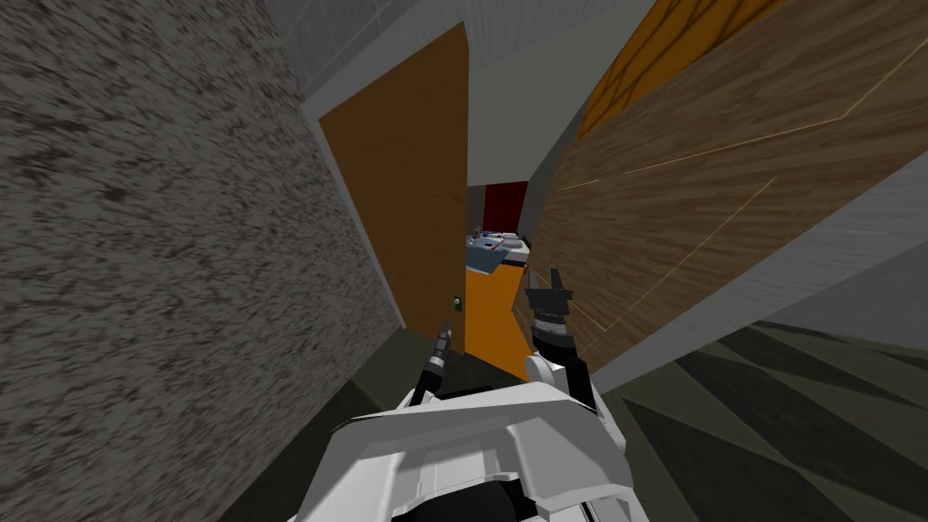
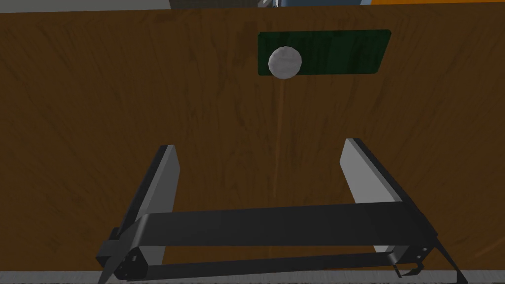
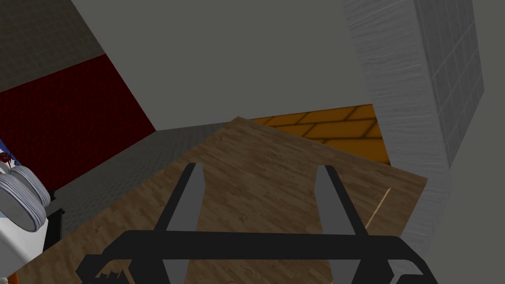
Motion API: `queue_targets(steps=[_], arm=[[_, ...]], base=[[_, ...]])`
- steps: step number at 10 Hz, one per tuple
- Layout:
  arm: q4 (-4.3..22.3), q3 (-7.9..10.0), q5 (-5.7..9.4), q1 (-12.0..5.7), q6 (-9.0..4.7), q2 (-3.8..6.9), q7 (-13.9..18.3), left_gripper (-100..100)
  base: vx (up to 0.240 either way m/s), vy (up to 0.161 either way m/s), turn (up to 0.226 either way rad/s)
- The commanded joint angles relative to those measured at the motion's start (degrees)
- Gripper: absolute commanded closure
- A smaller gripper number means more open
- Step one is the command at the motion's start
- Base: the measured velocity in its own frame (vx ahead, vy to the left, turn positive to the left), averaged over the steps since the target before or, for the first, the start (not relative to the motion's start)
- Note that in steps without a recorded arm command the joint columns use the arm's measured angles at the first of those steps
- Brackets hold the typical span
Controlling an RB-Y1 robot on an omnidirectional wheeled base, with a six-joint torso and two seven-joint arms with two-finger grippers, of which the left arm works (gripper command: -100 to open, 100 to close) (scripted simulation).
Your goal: Push the door open
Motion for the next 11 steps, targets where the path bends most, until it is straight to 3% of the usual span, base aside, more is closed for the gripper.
queue_targets(steps=[1,6,8,9,10,11], arm=[[1.83,-0.58,0.23,-0.57,-0.51,-0.6,-0.13,-100],[6.51,-2.42,1.16,-2.36,-1.14,-2.08,-0.22,-100],[9.23,-3.48,1.71,-3.41,-1.5,-3.21,-0.28,-100],[8.83,-3.12,1.5,-3.17,-1.65,-3.16,-0.37,-100],[9.27,-2.91,1.51,-3.33,-1.87,-1.83,-0.28,-100],[9.36,-2.84,1.51,-3.37,-1.91,-1.6,-0.24,-100]], base=[[0.069,0.08,-0.074],[0.084,0.093,-0.07],[0.076,0.102,-0.078],[0.042,0.053,-0.026],[0.106,-0.038,-0.032],[0.172,-0.083,-0.028]])
